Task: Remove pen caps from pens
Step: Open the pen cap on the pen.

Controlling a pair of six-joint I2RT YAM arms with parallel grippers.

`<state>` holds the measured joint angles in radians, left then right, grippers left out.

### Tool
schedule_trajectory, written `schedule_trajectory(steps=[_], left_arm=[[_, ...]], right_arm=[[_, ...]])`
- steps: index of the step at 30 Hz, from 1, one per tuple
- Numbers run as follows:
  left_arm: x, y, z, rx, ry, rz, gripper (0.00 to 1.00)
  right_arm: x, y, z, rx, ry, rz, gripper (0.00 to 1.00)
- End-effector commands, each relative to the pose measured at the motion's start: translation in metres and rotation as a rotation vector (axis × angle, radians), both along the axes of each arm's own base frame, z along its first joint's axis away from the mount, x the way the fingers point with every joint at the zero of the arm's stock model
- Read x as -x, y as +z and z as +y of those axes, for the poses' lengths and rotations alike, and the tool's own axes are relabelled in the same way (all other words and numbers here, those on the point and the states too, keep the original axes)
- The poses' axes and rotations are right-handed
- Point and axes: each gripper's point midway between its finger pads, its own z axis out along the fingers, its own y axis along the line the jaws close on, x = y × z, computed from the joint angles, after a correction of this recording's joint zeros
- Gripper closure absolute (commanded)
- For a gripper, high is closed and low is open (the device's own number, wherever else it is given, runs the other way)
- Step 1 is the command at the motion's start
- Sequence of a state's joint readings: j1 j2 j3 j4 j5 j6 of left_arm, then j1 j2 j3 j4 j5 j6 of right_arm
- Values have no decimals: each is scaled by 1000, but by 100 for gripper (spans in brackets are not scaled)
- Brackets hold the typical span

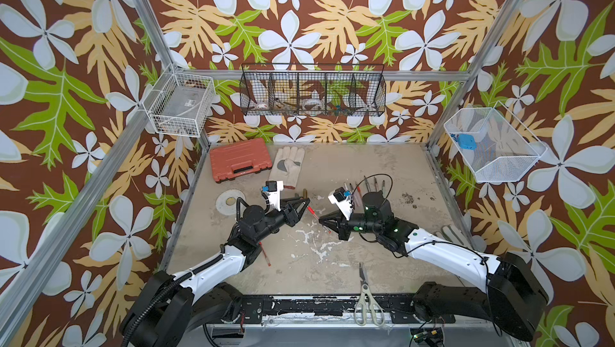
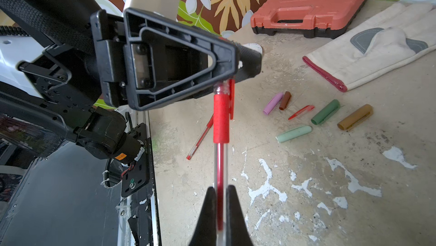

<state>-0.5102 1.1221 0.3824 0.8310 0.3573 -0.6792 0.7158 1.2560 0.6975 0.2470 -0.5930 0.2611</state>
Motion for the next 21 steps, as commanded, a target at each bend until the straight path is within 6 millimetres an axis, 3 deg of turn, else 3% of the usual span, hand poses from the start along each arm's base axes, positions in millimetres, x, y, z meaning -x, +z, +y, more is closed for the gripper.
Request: schedule_trajectory(steps=[1,9,15,17,19,21], left_arm=[[10,17,-5,44,-60,-59,64],[16,22,-7,74,-92,-72,80],[16,23,-9,71,-103,-74,100],[16,22,-7,67,-94,-75,100],[16,21,-6,60,-88,-79,100],[16,19,-7,54,-91,-82,100]], right_arm=[[2,12,4,-34,23,-39,95],[2,12,5,-32,23,-42,96],[3,12,5,-30,23,-48,96],[2,11,4,-24,19,-49,94],[2,12,3,-22,19,-52,89],[-1,13,1,-14,-4,-62,76]])
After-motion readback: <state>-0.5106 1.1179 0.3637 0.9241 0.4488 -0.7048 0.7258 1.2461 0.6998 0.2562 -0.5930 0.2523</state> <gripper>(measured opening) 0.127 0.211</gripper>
